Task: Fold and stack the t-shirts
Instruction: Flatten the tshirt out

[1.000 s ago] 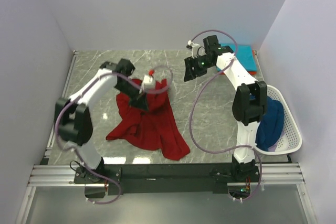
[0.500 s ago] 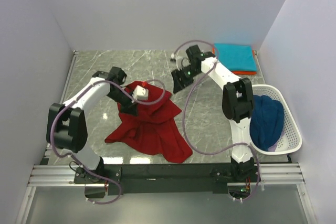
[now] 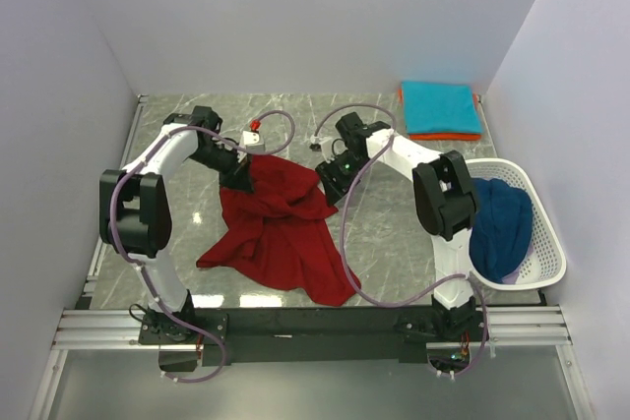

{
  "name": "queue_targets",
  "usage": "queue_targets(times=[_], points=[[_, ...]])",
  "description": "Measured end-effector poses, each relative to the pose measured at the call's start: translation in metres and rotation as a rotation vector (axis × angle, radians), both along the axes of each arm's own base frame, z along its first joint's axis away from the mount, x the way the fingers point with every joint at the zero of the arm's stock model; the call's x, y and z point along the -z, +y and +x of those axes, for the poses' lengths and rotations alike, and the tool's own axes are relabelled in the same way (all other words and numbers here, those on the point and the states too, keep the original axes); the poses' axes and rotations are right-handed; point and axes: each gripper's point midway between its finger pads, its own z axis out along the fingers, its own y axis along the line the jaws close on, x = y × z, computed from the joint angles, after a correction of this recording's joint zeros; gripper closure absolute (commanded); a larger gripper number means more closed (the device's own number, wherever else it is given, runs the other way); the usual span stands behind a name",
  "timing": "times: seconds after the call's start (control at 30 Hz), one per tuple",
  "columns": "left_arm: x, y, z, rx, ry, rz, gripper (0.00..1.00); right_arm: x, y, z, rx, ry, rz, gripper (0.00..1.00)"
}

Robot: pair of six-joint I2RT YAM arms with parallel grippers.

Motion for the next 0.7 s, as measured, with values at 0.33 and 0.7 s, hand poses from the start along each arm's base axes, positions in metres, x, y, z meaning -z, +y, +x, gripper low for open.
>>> queue_targets(times=[0.33, 0.7], points=[[0.008, -0.001, 0.018, -0.073, 0.095, -0.024, 0.96, 0.013, -0.009, -0.034, -0.073, -0.036, 0.023, 0.38], [0.014, 0.010, 0.041, -0.181, 0.180, -0.053, 0.95, 0.002, 0.036, -0.023, -0.243, -0.357, -0.016, 0.38]])
